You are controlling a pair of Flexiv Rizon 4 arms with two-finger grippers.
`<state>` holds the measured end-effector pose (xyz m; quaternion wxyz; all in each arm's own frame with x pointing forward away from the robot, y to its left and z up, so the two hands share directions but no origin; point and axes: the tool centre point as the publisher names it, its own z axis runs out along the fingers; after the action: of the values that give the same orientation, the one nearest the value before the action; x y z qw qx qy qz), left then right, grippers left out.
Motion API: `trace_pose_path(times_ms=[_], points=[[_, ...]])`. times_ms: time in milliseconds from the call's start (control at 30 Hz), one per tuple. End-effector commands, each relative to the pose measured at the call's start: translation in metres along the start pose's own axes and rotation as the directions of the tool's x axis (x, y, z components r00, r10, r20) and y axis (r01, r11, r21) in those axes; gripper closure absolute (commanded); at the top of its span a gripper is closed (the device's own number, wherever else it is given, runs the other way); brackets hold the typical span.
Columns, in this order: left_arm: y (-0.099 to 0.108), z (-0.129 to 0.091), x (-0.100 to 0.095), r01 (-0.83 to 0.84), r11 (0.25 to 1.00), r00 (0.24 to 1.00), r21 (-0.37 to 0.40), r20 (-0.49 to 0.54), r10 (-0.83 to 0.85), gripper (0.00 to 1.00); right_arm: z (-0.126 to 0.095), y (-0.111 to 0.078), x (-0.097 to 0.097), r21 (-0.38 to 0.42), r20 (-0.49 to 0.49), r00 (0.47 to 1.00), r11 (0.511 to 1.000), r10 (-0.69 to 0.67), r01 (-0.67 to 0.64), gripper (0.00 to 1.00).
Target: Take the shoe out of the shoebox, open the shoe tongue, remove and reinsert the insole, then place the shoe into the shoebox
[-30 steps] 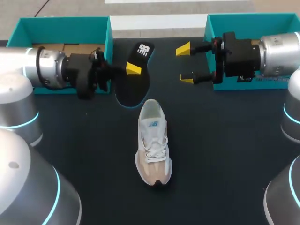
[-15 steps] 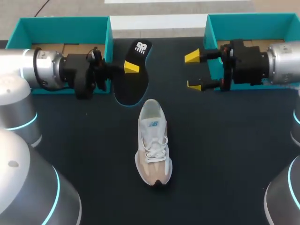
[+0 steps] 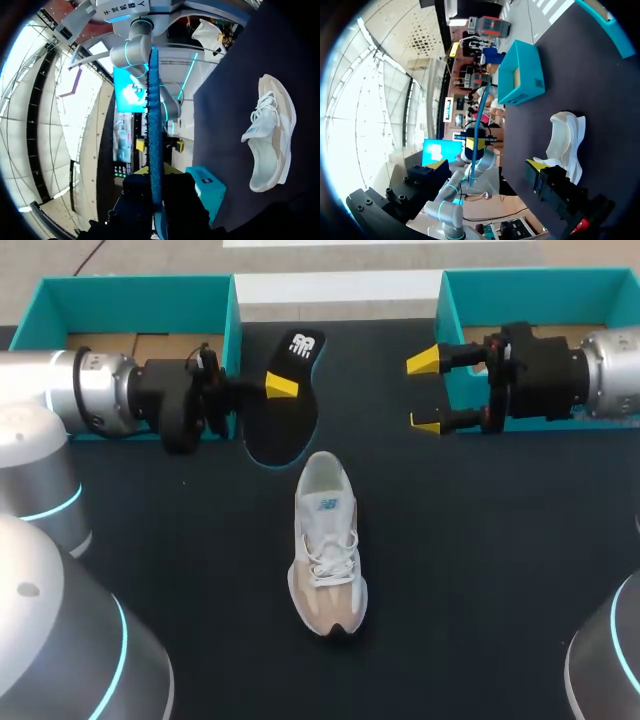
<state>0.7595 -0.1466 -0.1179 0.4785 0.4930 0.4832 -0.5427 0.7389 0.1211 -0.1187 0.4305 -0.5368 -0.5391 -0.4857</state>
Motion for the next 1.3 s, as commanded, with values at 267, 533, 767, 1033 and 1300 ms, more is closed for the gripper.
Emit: trace_pose_path(times_ms=[267,533,767,1033,1300], points=[[-0.016,-0.006,-0.018,0.654,0.747,0.720,-0.118,-0.205,-0.663,1.00,0.002,0.000,0.000,-0.001,0.001,1.000,1.000,0.000,0.000,0.00],[-0.022,-0.007,-0.009,0.918,0.376,0.353,-0.128,-0.171,-0.920,1.00,0.002,0.000,0.000,-0.001,0.001,1.000,1.000,0.000,0.000,0.00],[-0.025,-0.008,-0.014,0.997,0.036,0.028,-0.063,-0.120,-0.992,1.00,0.002,0.000,0.000,-0.001,0.001,1.000,1.000,0.000,0.000,0.00],[-0.028,-0.004,-0.016,0.953,-0.295,-0.292,0.063,-0.058,-0.955,1.00,0.002,0.000,0.000,-0.001,0.001,1.000,1.000,0.000,0.000,0.00],[-0.034,-0.001,-0.009,0.789,-0.585,-0.596,0.187,0.006,-0.803,1.00,0.002,0.000,0.000,-0.001,0.001,1.000,1.000,0.000,0.000,0.00]])
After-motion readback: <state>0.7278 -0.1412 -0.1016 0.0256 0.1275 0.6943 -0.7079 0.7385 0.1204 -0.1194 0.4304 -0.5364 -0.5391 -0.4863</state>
